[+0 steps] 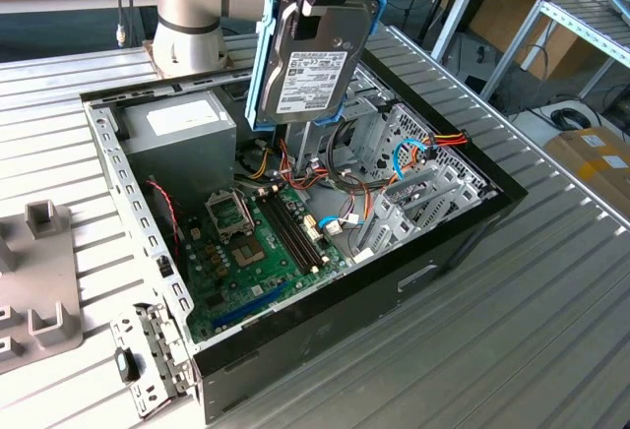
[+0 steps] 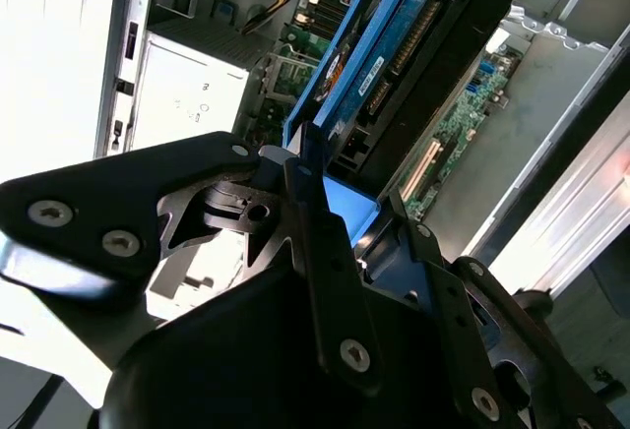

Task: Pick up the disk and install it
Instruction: 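Pick up the disk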

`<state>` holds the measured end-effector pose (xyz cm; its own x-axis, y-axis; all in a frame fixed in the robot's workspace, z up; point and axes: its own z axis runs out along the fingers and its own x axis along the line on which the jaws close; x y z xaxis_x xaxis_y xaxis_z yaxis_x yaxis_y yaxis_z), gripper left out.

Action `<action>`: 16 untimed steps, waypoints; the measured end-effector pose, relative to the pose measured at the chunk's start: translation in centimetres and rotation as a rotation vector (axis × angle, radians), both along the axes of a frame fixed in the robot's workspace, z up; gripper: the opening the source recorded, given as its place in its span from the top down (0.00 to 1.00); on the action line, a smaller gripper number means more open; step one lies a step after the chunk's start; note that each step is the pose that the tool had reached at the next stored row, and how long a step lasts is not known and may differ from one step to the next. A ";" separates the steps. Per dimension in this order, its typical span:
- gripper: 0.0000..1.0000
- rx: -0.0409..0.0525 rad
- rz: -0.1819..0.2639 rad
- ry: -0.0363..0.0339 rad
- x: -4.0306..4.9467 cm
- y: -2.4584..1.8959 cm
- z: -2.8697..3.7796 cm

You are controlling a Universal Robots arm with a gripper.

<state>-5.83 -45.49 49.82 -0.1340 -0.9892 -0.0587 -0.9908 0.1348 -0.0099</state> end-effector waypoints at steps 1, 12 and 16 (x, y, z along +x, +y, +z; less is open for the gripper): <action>0.63 0.0000 0.000 0.0000 0.00 -0.05 0.00; 0.63 0.0000 0.000 0.0000 0.00 -0.43 0.00; 0.63 0.0001 0.000 0.0000 0.00 -0.59 0.00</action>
